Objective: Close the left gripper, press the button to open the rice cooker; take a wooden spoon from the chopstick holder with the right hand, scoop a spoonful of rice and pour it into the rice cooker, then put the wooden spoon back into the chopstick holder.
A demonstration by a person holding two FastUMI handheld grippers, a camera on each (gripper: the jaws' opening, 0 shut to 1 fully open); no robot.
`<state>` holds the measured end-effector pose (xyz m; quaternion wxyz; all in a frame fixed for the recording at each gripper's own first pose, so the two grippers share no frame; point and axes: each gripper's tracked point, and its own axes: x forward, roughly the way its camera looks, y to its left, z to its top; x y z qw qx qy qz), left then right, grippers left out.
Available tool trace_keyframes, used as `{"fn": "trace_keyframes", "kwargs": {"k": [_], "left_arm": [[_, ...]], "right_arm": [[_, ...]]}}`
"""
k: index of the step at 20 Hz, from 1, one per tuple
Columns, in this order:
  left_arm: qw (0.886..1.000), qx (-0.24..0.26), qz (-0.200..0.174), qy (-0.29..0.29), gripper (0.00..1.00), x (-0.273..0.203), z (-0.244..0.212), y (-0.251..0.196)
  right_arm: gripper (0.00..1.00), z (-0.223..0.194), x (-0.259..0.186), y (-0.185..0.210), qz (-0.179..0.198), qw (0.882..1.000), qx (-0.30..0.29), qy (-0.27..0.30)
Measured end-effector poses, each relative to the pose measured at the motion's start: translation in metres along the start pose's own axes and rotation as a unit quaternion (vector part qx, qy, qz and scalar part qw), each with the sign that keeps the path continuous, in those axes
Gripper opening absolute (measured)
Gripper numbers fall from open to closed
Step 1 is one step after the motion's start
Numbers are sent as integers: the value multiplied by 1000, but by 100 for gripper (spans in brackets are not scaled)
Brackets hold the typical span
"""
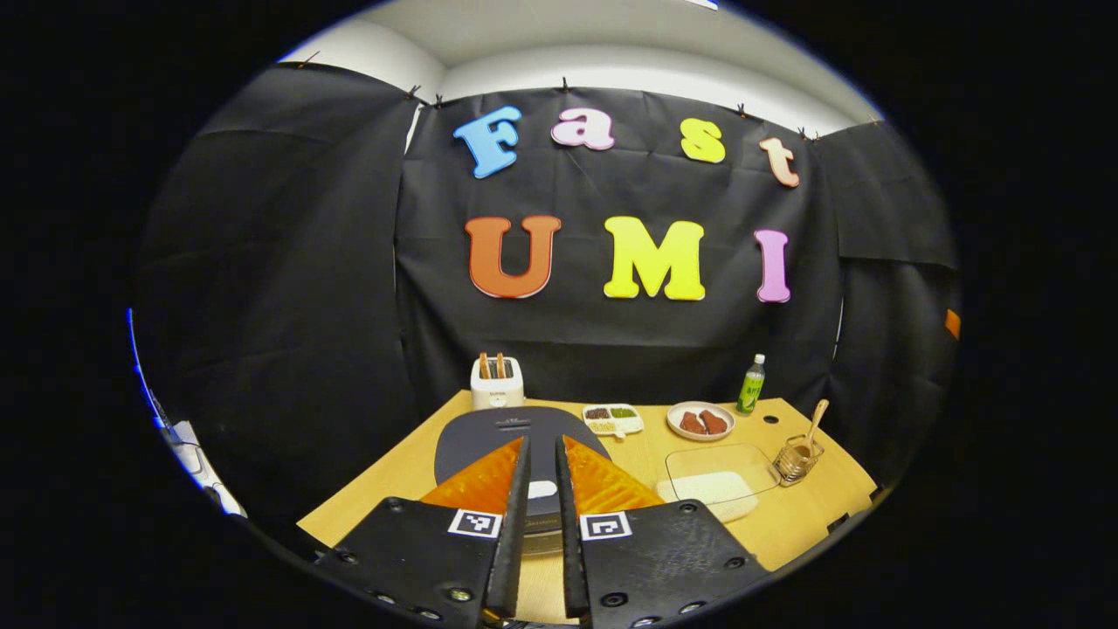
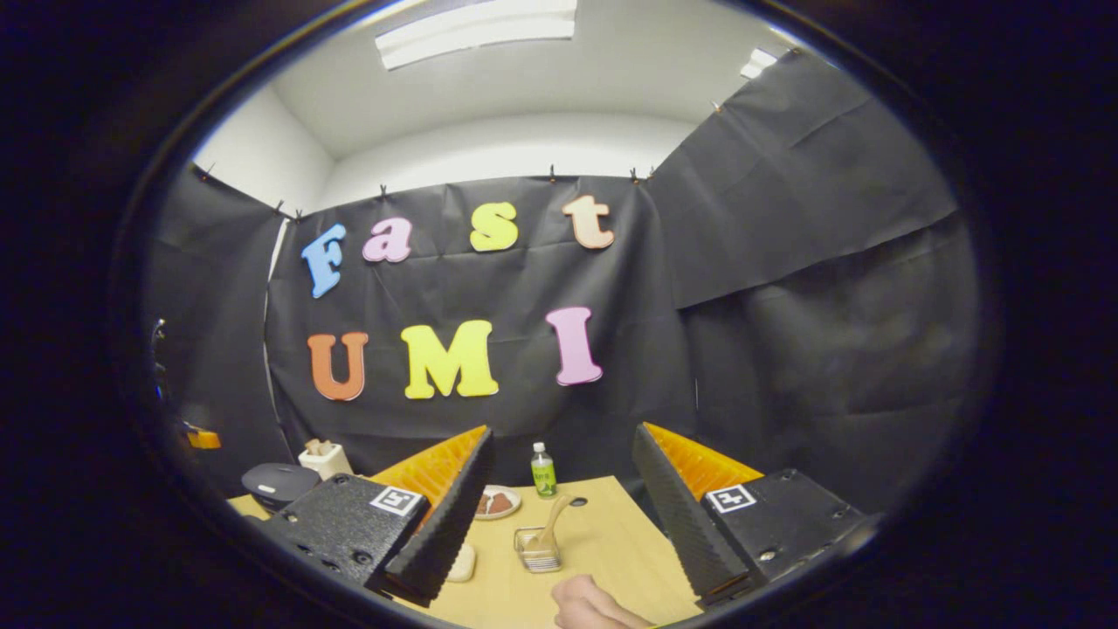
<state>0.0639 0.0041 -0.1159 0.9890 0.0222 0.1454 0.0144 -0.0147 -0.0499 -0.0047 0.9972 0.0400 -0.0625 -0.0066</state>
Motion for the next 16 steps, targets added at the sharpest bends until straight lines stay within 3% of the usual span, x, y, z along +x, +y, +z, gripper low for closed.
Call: {"fn": "trace_keyframes", "kwargs": {"k": [1, 2, 8, 14, 16], "left_arm": [[1000, 8, 2, 13, 19, 18, -11, -3], [999, 3, 3, 34, 0, 19, -19, -3], [990, 13, 44, 132, 0, 60, -68, 11], [983, -10, 55, 172, 0, 82, -90, 16], [985, -1, 58, 160, 0, 86, -88, 18]], "right_arm": [[100, 0, 0, -2, -1, 1000, -2, -6], [100, -3, 1, -6, -6, 1000, -6, -9], [100, -29, 7, -13, 9, 1000, -9, 14], [100, -50, 14, -28, 8, 1000, -14, 24], [100, -50, 14, -27, 9, 1000, -8, 23]]}}
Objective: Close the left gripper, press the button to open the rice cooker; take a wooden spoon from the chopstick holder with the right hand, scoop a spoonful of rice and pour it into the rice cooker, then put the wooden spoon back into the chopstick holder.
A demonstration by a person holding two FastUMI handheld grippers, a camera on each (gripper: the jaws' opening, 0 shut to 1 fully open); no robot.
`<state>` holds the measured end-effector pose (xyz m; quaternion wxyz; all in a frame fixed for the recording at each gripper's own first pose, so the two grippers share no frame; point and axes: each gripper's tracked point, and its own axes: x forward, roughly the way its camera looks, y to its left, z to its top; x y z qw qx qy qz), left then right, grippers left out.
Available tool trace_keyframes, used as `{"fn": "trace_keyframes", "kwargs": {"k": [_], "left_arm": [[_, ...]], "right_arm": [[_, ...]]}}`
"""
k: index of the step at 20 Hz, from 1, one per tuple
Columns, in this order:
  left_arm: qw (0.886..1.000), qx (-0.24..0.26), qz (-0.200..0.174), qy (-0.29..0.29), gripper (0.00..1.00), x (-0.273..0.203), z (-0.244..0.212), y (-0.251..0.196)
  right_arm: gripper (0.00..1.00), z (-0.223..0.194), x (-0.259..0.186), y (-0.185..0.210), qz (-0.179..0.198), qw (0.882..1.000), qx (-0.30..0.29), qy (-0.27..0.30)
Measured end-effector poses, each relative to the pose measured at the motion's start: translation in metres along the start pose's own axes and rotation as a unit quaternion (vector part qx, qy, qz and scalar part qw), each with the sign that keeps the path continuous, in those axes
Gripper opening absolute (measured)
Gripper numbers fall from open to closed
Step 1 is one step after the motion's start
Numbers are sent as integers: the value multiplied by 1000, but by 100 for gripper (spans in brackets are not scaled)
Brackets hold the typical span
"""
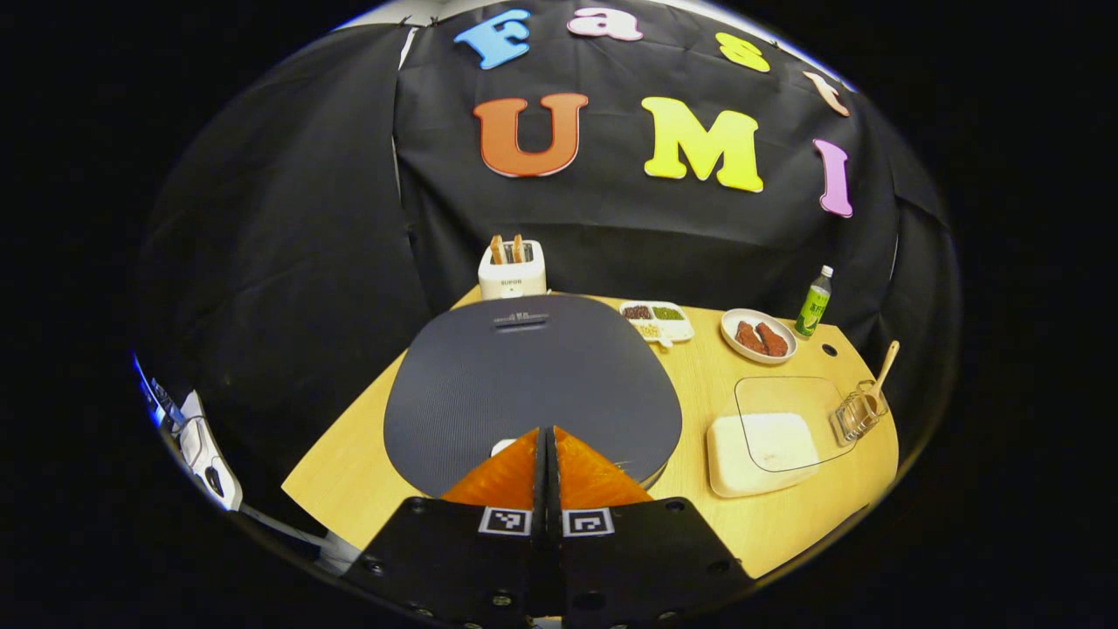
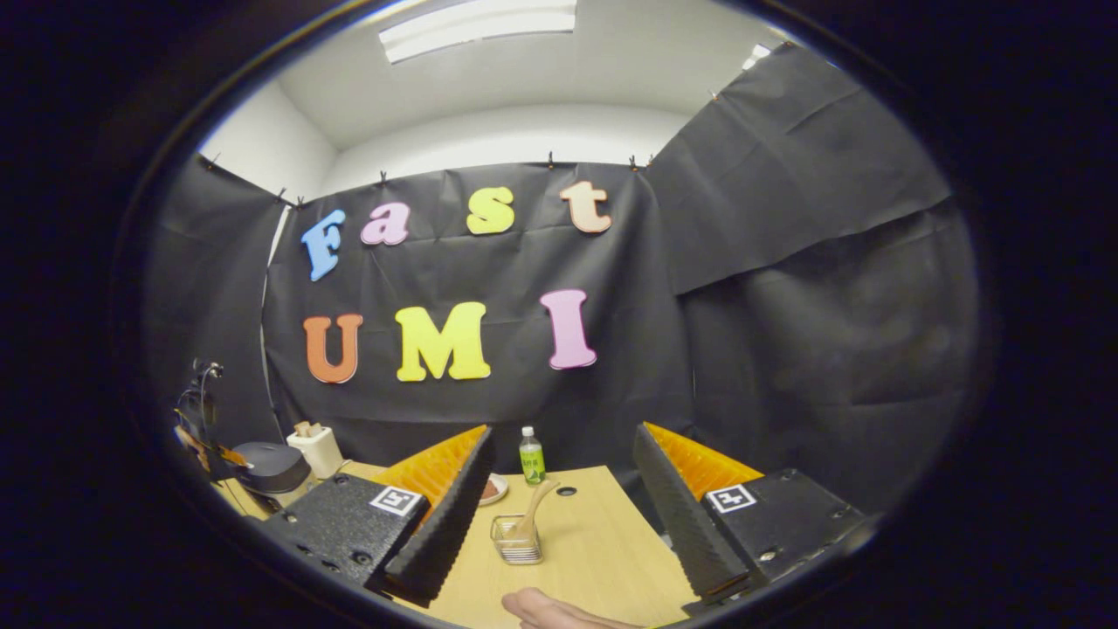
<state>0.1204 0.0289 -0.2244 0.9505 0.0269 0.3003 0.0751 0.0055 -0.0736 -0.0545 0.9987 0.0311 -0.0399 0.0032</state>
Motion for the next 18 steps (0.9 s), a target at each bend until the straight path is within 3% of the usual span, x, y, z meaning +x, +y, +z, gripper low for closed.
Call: {"fn": "trace_keyframes", "kwargs": {"k": [5, 10, 13, 18], "left_arm": [[999, -41, -3, -4, 0, 1, -6, 1], [999, -34, 6, -40, 0, -1, -10, 1], [995, -84, -14, -44, 0, -2, -5, 1], [992, -90, -59, -61, 1, -11, -3, -8]], "right_arm": [[100, 1, -5, 1, 4, 1000, -7, -1], [100, 0, -6, 9, 8, 1000, -9, 2], [100, -6, -6, 14, 14, 1000, -14, 13], [100, -11, -8, 17, 13, 1000, -21, 16]]}}
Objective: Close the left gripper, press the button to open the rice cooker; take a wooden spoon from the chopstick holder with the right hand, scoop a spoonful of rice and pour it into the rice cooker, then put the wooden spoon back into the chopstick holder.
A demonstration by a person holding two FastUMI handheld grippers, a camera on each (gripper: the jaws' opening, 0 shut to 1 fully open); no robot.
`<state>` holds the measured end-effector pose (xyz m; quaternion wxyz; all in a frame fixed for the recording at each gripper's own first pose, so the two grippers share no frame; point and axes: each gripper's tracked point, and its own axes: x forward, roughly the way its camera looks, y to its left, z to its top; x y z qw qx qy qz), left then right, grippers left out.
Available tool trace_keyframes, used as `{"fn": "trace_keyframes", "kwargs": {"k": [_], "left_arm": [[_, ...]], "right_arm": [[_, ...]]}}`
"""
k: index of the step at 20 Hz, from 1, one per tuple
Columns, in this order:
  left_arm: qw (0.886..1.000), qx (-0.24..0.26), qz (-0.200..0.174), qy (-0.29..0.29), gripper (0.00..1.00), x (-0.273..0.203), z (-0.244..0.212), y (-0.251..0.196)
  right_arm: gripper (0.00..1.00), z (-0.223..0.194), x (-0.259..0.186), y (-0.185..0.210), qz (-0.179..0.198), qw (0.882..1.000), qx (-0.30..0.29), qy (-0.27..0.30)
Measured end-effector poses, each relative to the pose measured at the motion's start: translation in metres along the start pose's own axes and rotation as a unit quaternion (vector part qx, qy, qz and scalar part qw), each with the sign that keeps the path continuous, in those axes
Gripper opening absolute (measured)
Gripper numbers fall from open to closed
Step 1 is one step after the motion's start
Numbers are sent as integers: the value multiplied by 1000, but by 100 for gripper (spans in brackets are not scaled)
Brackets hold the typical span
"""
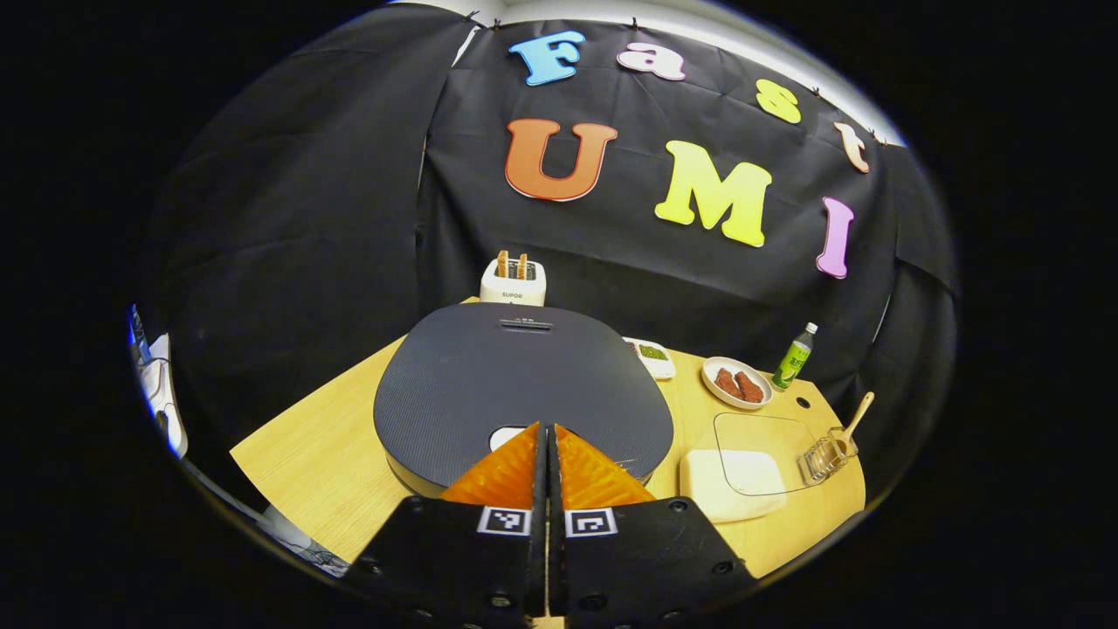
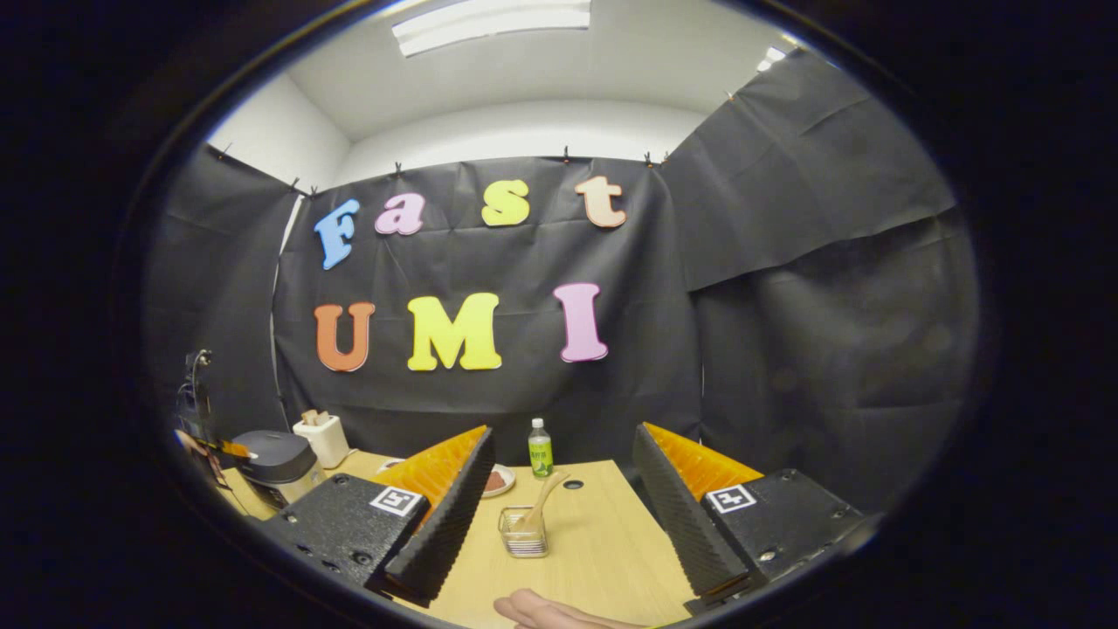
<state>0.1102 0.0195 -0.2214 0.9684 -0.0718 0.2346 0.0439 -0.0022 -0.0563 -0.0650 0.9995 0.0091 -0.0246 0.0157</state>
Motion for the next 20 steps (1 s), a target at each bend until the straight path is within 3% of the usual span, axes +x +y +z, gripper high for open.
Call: {"fn": "trace_keyframes", "kwargs": {"k": [2, 3, 4, 5, 6, 7, 8, 9, 10, 14, 17, 20], "left_arm": [[1000, 7, 11, -5, 38, -7, 1, 4], [1000, 17, 24, -8, 45, -12, 4, 8], [998, 34, 34, -29, 58, -17, 14, 6], [996, 51, 45, -50, 51, -26, 24, 6], [993, 71, 58, -80, 56, -38, 39, 5], [990, 89, 68, -88, 53, -48, 44, 4], [986, 105, 80, -100, 72, -64, 45, 2], [981, 120, 90, -120, 79, -75, 54, 2], [977, 128, 98, -143, 98, -86, 63, -1], [966, 136, 84, -204, 95, -132, 72, -18], [966, 131, 66, -213, 95, -154, 61, -31], [968, 128, 40, -210, 95, -169, 43, -45]], "right_arm": [[100, -5, 1, -1, -1, 1000, -1, 6], [100, -7, 2, -2, -1, 1000, -2, 8], [100, -9, 4, -2, -2, 1000, -4, 10], [100, -11, 6, -4, -5, 1000, -6, 11], [100, -12, 9, -6, -9, 1000, -6, 11], [100, -15, 11, -7, -12, 1000, -5, 12], [100, -19, 12, -7, -14, 1000, -3, 14], [100, -24, 14, -6, -14, 1000, 0, 19], [100, -29, 17, -6, -15, 1000, 1, 25], [99, -43, 34, -8, -18, 999, -4, 39], [100, -51, 51, -13, -23, 999, 5, 47], [100, -74, 77, -3, -1, 997, -1, 72]]}}
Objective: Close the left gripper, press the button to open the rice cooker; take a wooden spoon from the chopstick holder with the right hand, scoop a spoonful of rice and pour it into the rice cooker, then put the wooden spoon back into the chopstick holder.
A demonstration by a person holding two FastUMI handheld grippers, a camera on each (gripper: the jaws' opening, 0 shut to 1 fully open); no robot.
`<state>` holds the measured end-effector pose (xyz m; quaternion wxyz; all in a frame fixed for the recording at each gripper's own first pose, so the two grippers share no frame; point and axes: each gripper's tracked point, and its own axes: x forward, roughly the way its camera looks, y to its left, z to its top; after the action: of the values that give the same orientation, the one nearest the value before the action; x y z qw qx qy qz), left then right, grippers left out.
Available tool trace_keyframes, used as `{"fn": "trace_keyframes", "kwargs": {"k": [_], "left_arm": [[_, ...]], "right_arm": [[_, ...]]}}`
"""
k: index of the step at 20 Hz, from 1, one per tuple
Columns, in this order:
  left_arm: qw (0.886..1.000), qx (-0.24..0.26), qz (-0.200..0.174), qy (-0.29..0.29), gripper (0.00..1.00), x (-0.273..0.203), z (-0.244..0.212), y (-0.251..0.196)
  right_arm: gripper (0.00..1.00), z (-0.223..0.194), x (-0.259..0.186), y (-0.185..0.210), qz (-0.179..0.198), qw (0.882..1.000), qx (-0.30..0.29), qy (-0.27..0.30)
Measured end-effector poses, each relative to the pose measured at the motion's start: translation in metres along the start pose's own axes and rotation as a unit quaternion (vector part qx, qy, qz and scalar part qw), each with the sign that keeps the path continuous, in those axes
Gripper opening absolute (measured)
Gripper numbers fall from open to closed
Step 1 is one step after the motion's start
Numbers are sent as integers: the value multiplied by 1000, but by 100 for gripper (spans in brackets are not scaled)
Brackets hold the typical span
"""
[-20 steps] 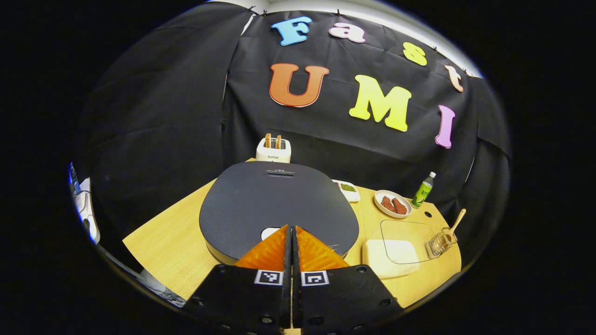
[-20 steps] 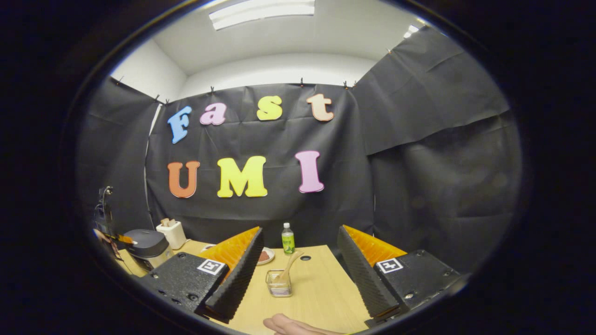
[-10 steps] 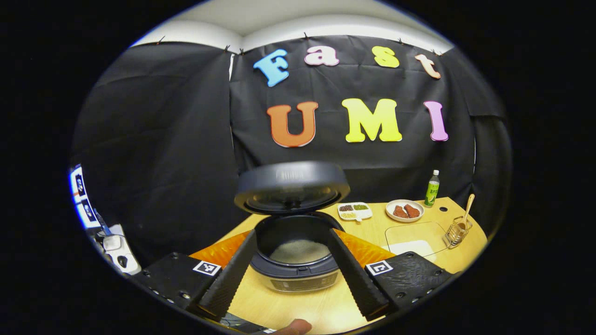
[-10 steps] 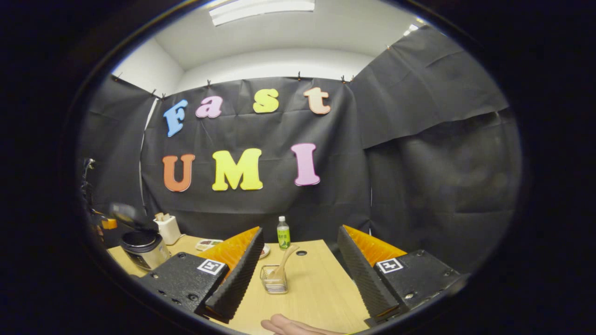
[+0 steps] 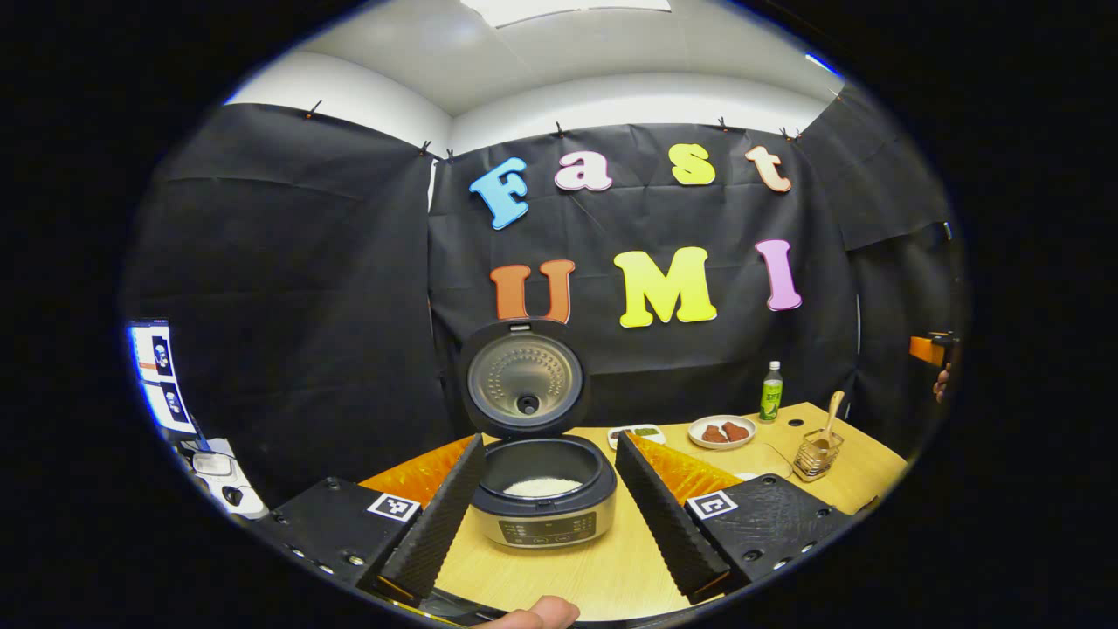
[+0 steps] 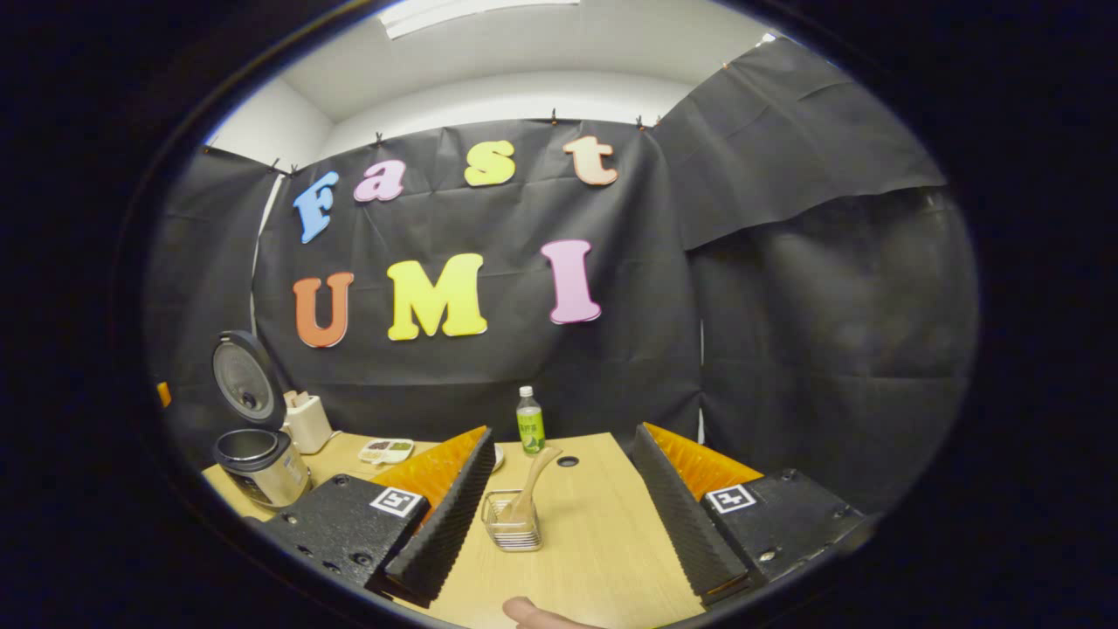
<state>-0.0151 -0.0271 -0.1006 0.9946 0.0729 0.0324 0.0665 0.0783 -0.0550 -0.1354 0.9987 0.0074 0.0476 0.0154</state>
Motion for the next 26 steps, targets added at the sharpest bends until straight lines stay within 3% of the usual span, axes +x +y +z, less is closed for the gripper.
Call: {"fn": "trace_keyframes", "kwargs": {"k": [4, 7, 12, 17, 18, 20, 22, 25, 26], "left_arm": [[1000, 5, -6, -10, 95, -22, -8, -8], [998, -35, -47, -8, 95, -47, -22, -32], [998, -46, -47, 1, 96, -64, -38, -17], [998, -41, -55, -11, 96, -74, -29, -11], [997, -43, -57, -14, 100, -75, -28, -11], [997, -45, -64, -12, 96, -78, -29, -11], [997, -34, -64, -6, 96, -79, -32, -6], [999, -15, -51, -9, 96, -80, -30, 5], [999, -13, -51, -13, 96, -81, -29, 4]], "right_arm": [[100, -16, 44, -5, -5, 1000, -20, 18], [100, -35, 79, -1, 1, 999, -10, 37], [100, -82, 140, -1, 1, 996, 3, 91], [100, -126, 189, 2, -11, 991, 39, 131], [100, -136, 197, 7, -7, 988, 43, 146], [100, -145, 213, 23, 17, 982, 87, 165], [94, -155, 231, 31, 30, 976, 112, 186], [82, -178, 248, 37, 25, 967, 98, 232], [82, -178, 252, 43, 31, 967, 98, 232]]}}
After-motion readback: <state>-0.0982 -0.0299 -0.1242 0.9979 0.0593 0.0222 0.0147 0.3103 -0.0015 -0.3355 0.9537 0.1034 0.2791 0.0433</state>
